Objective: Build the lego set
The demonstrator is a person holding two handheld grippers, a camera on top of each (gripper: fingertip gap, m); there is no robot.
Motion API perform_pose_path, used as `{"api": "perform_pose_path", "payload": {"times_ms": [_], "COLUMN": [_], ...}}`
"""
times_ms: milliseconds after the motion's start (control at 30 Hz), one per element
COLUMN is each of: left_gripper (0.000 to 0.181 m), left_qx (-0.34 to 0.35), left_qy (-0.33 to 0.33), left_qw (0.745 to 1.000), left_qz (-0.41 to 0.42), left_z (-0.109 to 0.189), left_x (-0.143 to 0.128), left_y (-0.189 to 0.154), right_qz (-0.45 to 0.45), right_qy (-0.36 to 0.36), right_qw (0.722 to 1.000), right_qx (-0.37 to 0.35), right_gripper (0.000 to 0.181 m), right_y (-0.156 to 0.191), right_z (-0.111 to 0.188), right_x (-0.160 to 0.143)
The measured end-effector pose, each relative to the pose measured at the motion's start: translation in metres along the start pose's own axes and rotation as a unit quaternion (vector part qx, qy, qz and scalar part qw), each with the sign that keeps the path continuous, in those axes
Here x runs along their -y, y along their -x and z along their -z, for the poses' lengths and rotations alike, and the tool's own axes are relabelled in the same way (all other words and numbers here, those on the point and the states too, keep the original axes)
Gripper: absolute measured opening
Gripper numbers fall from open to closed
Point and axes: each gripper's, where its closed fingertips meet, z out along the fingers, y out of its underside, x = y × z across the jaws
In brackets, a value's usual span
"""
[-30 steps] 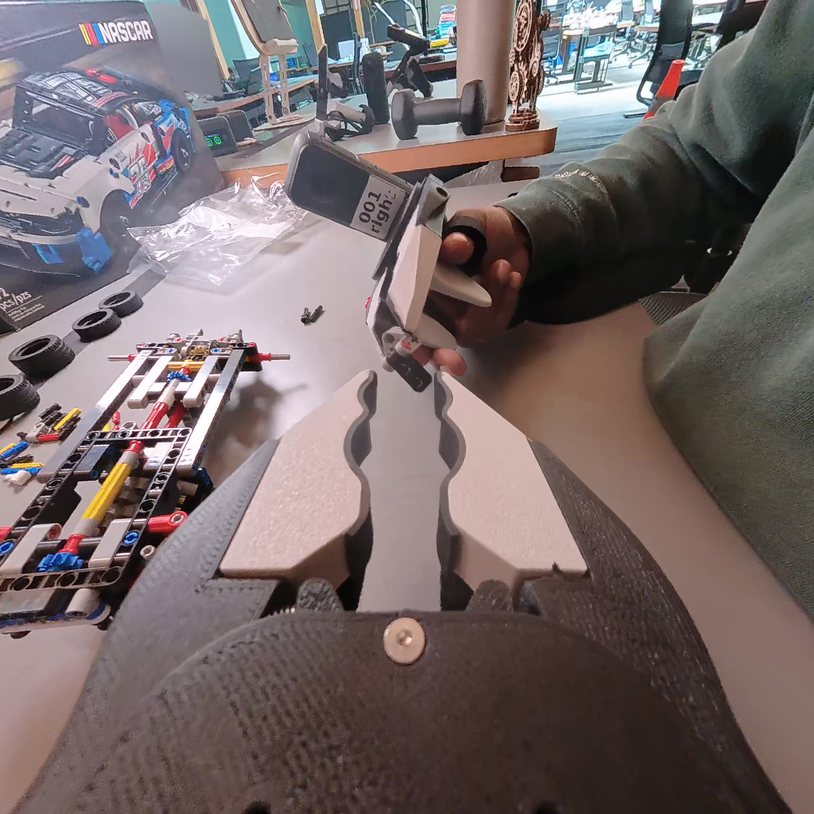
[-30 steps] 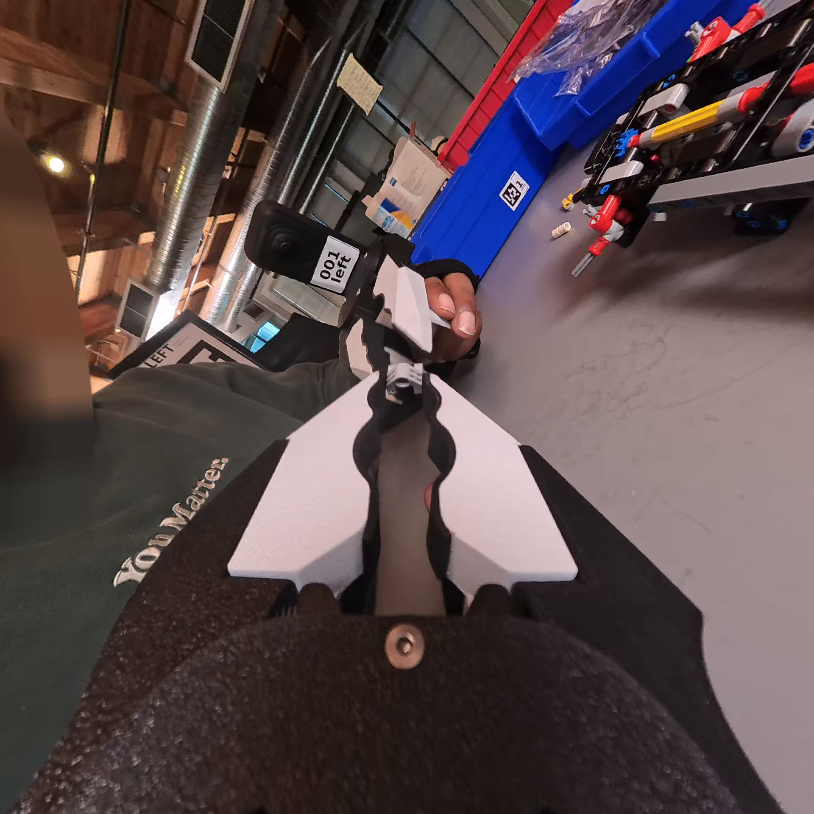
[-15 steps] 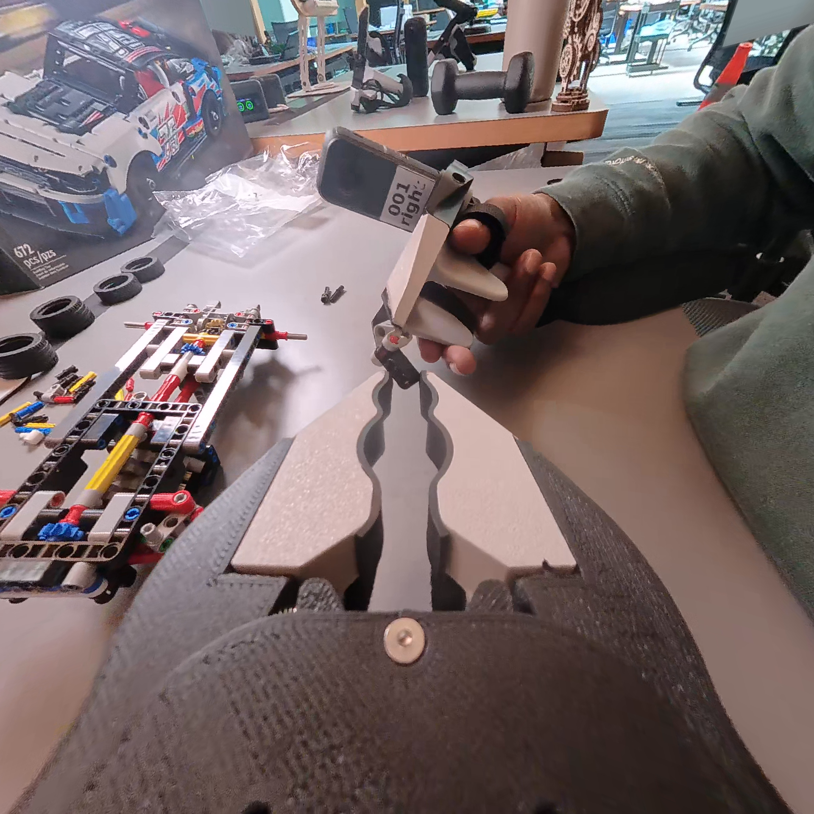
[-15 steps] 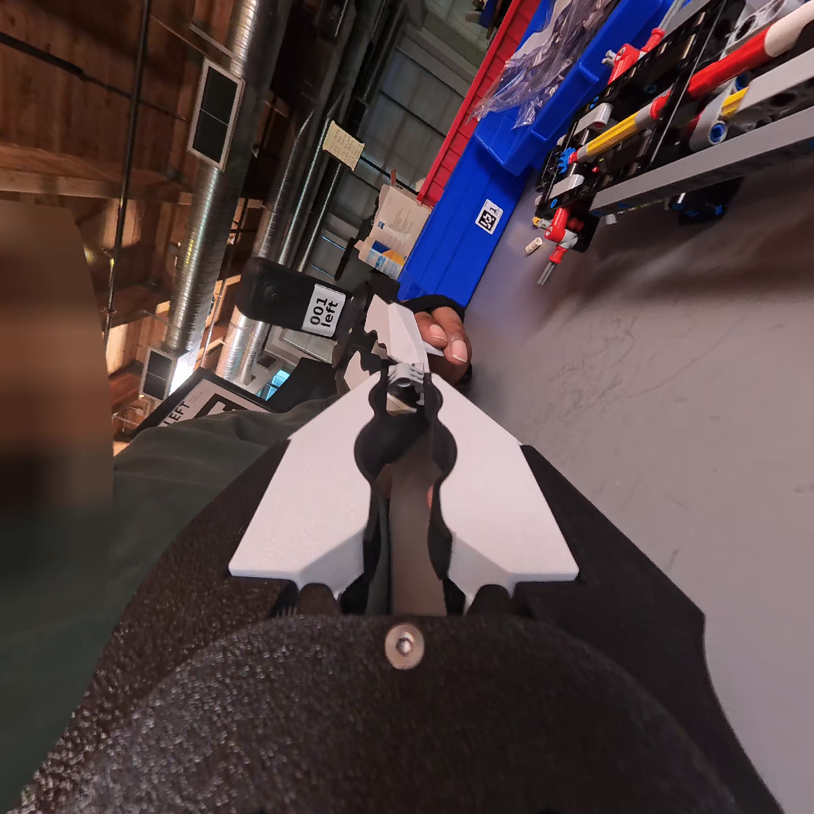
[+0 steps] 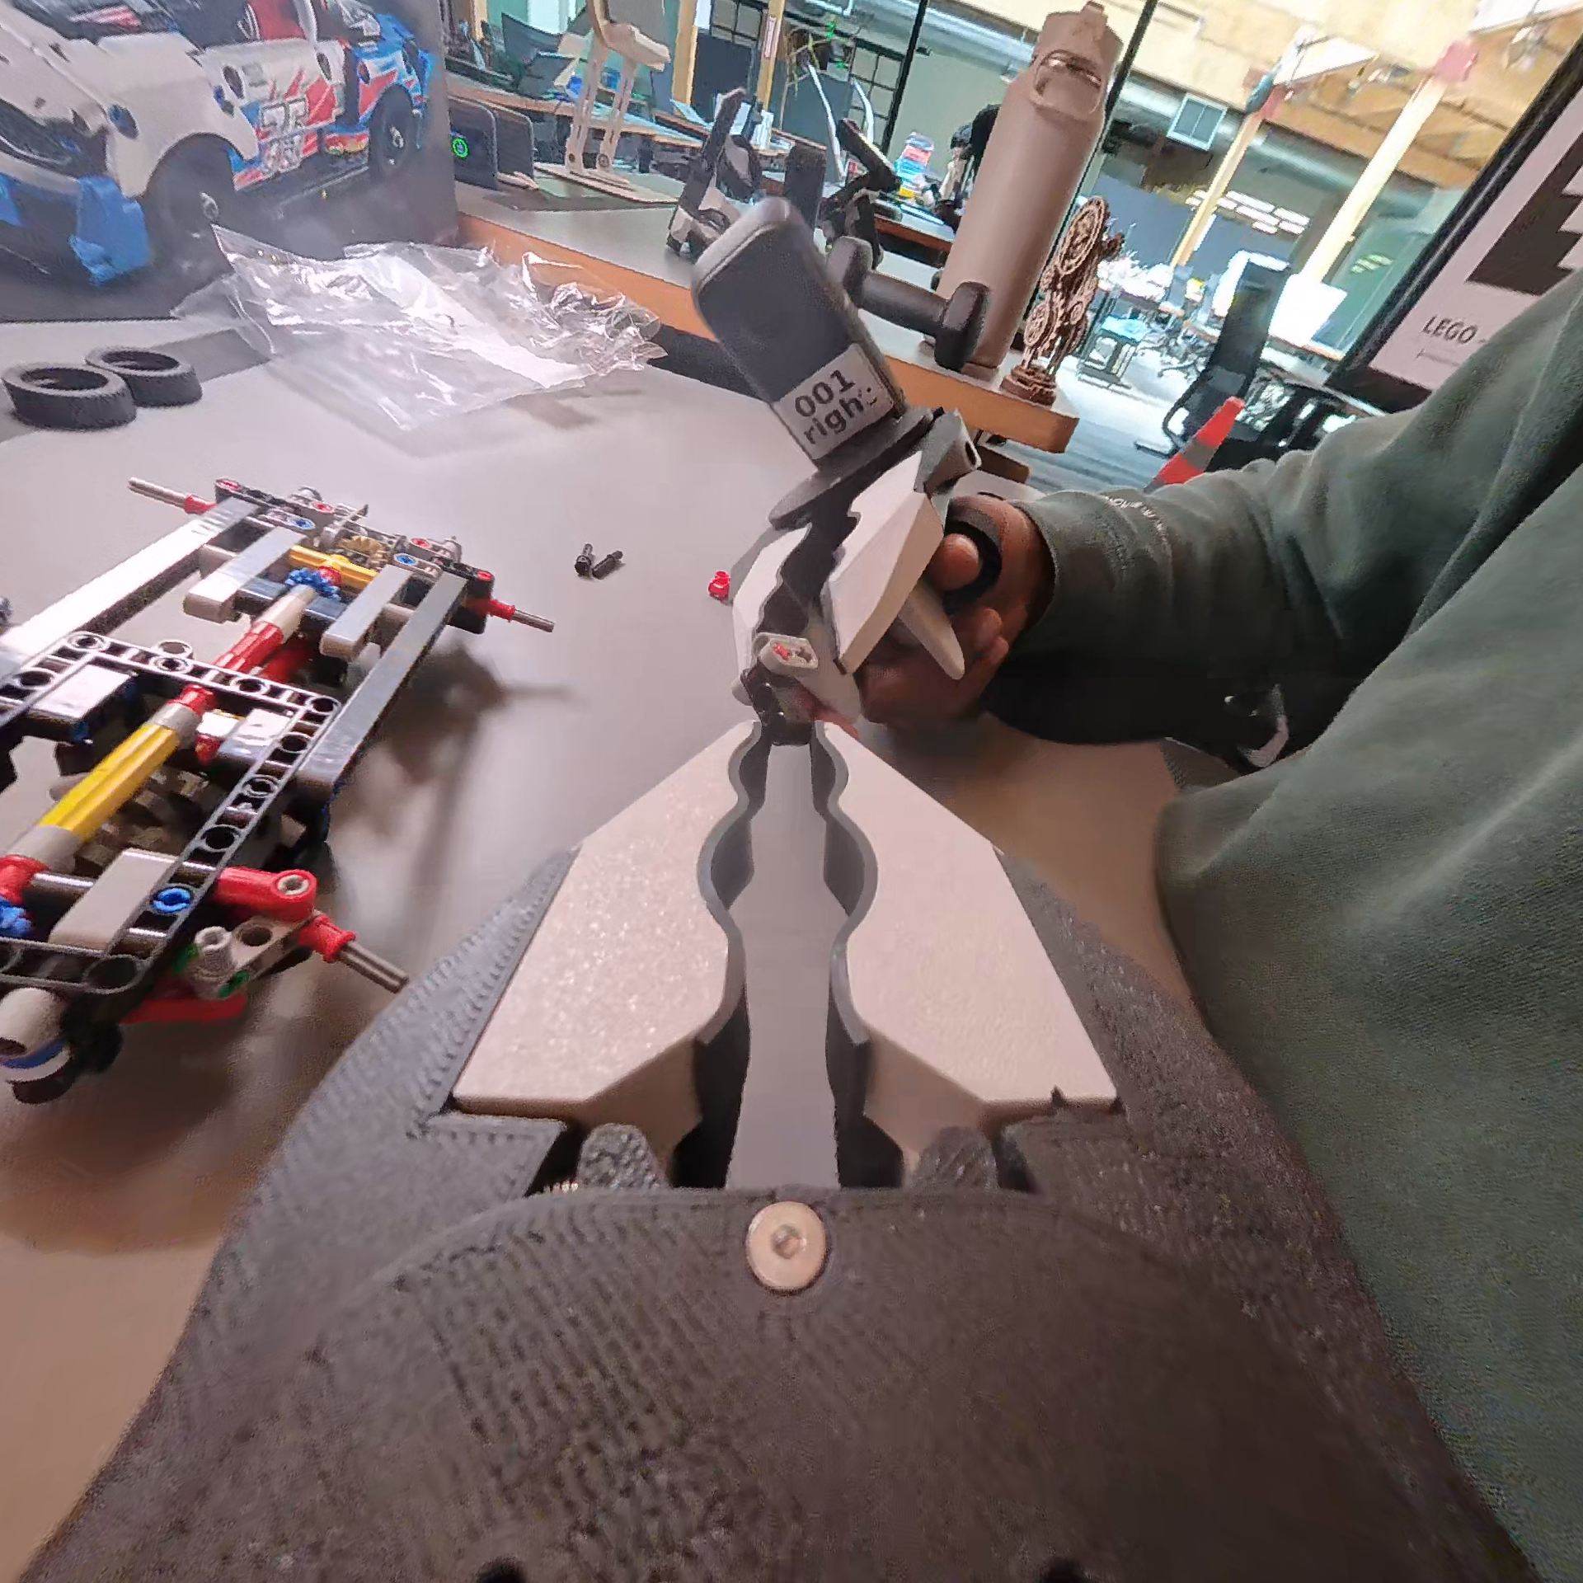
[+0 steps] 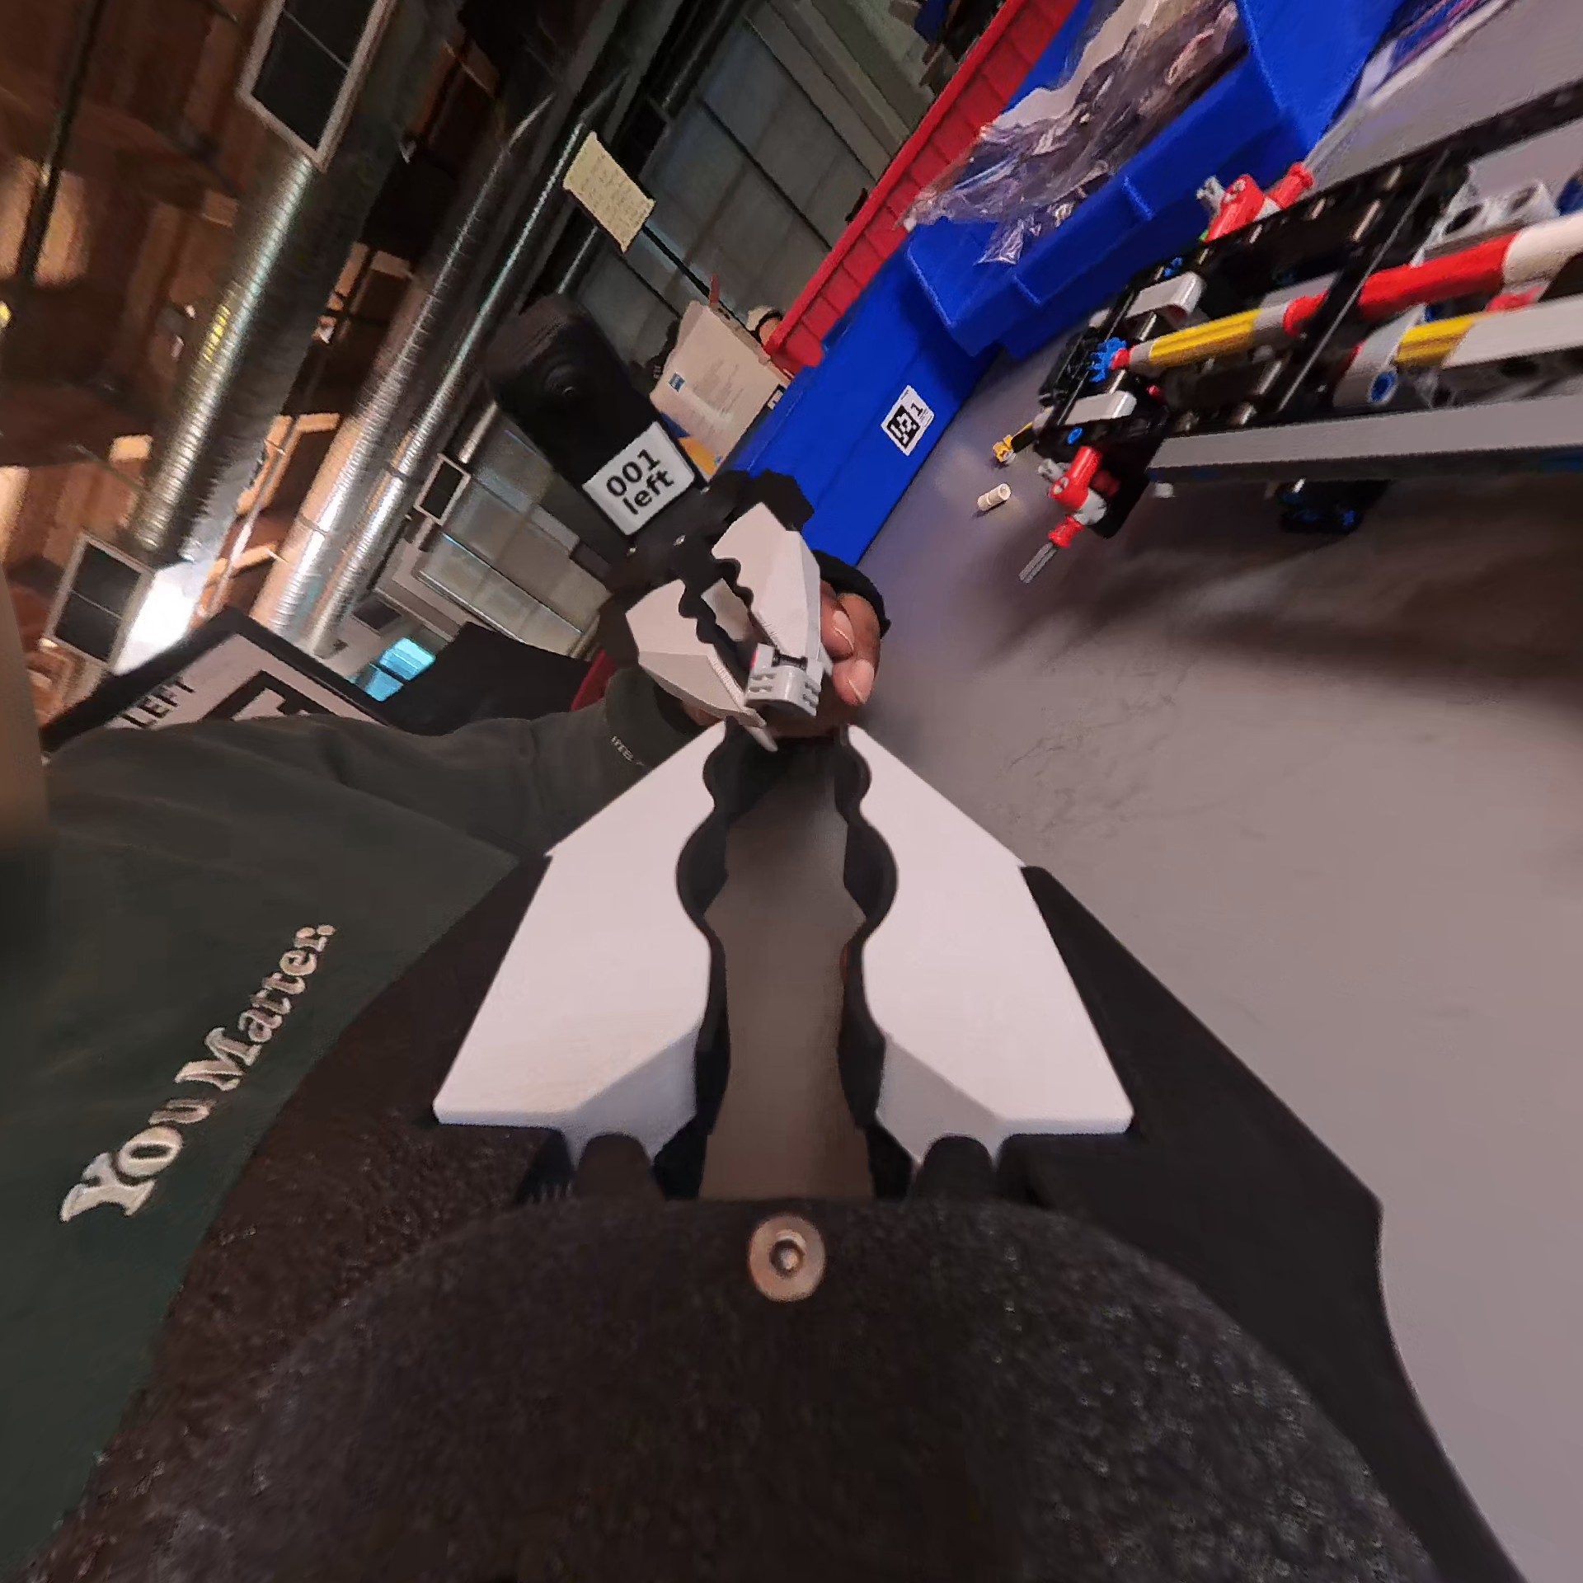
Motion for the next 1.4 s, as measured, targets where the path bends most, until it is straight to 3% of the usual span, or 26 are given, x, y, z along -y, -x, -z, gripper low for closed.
{"api": "perform_pose_path", "payload": {"times_ms": [133,300,400,467,900,1033,1400], "left_gripper": [0.008,0.008,0.008,0.008,0.009,0.018,0.008], "left_qx": [-0.038,-0.076,-0.081,-0.082,-0.042,-0.018,-0.009], "left_qy": [0.012,0.058,0.07,0.073,0.065,0.066,0.11], "left_qw": [0.998,0.993,0.992,0.991,0.996,0.998,0.993], "left_qz": [0.044,0.074,0.072,0.073,0.038,0.009,-0.038], "left_z": [0.0,-0.005,-0.007,-0.007,-0.008,-0.008,-0.011], "left_x": [-0.004,-0.021,-0.025,-0.026,-0.023,-0.023,-0.036], "left_y": [-0.006,-0.017,-0.02,-0.02,-0.01,-0.006,-0.007], "right_qz": [0.173,0.423,0.489,0.504,0.465,0.454,0.455], "right_qy": [0.012,0.076,0.106,0.103,0.096,0.094,0.133], "right_qw": [0.984,0.898,0.858,0.847,0.868,0.873,0.867], "right_qx": [-0.038,-0.096,-0.115,-0.134,-0.147,-0.151,-0.151], "right_gripper": [0.03,0.034,0.022,0.01,0.009,0.009,0.009], "right_y": [0.007,0.011,0.007,0.004,-0.004,-0.005,-0.012], "right_z": [0.004,0.002,0.0,0.001,0.003,0.003,0.002], "right_x": [0.004,-0.016,-0.027,-0.024,-0.019,-0.018,-0.031]}}
